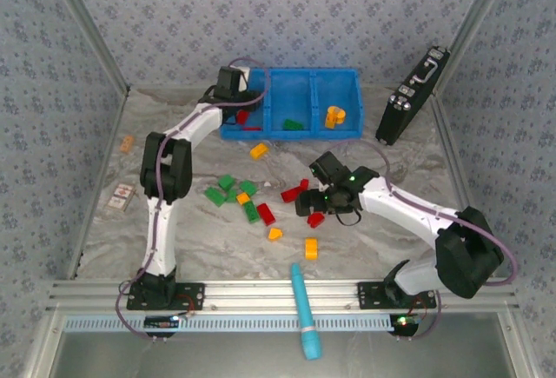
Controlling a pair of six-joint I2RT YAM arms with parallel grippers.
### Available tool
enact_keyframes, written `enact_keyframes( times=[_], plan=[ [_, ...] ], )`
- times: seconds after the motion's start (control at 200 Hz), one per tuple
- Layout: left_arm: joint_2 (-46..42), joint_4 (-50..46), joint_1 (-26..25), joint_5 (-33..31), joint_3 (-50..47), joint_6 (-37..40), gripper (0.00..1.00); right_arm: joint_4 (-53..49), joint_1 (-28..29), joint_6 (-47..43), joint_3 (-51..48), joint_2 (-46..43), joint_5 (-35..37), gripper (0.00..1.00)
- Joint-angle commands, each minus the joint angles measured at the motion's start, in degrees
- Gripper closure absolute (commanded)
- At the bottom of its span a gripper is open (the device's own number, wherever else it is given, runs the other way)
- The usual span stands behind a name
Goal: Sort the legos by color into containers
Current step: Place the lego in the container, then pick up the lego from the bottom-center of the table.
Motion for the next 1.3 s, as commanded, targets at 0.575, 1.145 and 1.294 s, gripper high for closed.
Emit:
enact_keyframes(
  times=[0.575, 1.145, 1.294],
  plan=[
    [-24.07, -1.35, -0.31, 1.05, -13.26, 2.56, 0.37, -5.27, 15.82, 21.71, -5.71, 7.35, 1.53, 0.17],
    [-30.75, -13.18, -5.02, 8.39, -20.59, 9.62, 0.36, -5.85, 17.98, 21.22, -9.06, 0.66, 5.98, 0.62],
    [-32.37, -14.88, -10.51, 12.58, -24.65, 15.91, 0.36, -16.23, 12.06, 20.02, -8.84, -13.23, 11.69, 0.65]
  ],
)
